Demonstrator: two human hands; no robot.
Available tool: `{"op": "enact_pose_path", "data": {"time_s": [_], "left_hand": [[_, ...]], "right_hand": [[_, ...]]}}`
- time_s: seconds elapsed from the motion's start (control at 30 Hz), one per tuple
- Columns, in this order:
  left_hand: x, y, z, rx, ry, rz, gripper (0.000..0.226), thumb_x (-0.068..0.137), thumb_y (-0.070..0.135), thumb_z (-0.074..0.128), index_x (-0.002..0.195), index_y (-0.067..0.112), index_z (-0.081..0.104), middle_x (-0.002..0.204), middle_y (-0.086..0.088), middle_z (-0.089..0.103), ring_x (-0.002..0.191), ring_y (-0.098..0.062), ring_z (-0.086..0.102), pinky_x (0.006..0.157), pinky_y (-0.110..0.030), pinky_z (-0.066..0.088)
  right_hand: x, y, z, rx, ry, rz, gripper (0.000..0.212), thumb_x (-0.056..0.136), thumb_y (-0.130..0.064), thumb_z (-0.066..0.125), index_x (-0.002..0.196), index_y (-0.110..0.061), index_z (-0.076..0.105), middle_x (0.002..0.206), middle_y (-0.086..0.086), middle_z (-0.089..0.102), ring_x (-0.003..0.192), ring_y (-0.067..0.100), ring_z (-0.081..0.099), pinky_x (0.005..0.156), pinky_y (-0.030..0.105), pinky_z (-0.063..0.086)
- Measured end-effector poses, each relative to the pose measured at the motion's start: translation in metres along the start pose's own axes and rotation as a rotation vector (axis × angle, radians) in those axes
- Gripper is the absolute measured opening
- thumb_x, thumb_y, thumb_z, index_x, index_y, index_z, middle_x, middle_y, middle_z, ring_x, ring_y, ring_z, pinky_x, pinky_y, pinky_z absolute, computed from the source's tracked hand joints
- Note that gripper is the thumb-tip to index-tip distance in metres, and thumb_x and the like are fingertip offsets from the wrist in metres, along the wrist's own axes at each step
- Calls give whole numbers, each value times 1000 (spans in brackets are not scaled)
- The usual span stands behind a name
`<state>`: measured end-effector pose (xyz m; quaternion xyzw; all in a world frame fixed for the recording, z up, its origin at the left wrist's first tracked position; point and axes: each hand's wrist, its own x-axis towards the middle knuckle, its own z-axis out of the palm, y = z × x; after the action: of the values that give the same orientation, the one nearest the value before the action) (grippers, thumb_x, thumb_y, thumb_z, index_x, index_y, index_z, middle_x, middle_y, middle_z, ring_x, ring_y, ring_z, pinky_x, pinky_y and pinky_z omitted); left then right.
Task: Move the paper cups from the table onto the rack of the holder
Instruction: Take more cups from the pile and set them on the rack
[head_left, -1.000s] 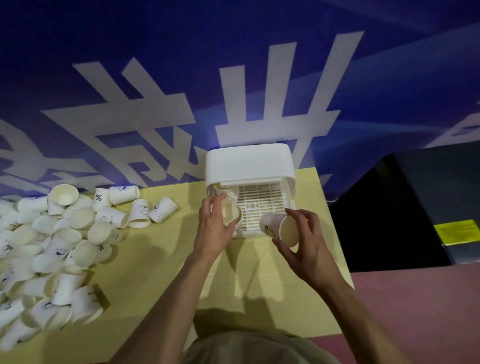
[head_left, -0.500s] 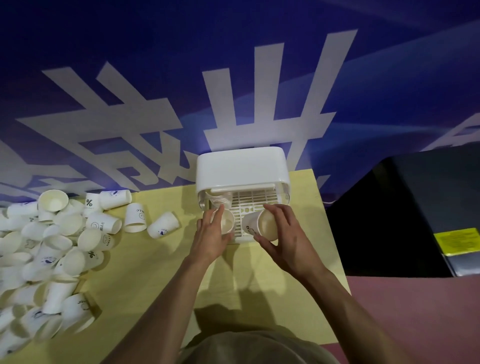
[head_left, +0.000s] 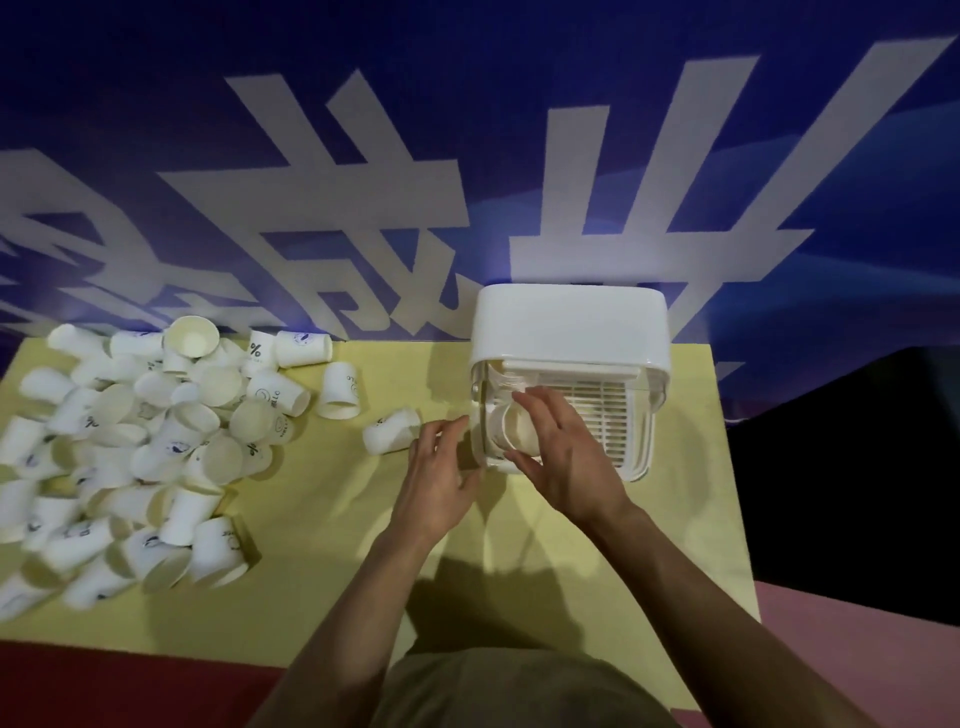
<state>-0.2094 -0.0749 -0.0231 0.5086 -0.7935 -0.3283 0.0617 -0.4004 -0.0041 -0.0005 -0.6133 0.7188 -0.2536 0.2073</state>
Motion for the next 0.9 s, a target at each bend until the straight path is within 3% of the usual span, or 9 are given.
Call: {"op": "enact_pose_path", "data": {"time_s": [0.1,0.37,0.53,0.67,0.9], "left_hand": [[-5,-14,-10,0,14,-12,66,90,22,73,149,23,42,141,-2,39,133,-23,39,112,-40,40],[-15,-45,-21,7,49,-104,62,90,24,73,146,22,46,144,-2,38,131,-29,40,111,-43,39],[3,-74,-31,27,86,-139,70,85,17,77,146,17,44,142,-9,40,126,-33,40,108,-46,40],[35,-96,-37,91,81,-133,79,80,15,80,149,17,41,144,-10,38,128,-34,38,107,-48,42],[91,-122,-15,193,-60,-117,93,82,24,79,158,26,26,161,-9,25,147,-33,21,119,-51,21]], "right_hand": [[6,-1,11,-46,-61,71,67,93,-40,72,150,-18,46,154,2,45,137,24,48,97,39,54],[19,-1,26,-155,-192,103,72,95,-38,70,156,-15,38,162,9,36,146,27,38,114,38,40],[8,-14,23,-167,-82,83,68,87,-30,81,145,-8,52,152,19,46,139,36,46,110,49,46],[-3,-27,22,-182,-4,33,61,87,-29,81,138,-7,56,145,16,52,132,34,51,102,47,52],[-6,-54,30,-220,3,19,49,95,-31,72,137,-13,56,147,9,50,136,31,47,98,41,55]]}}
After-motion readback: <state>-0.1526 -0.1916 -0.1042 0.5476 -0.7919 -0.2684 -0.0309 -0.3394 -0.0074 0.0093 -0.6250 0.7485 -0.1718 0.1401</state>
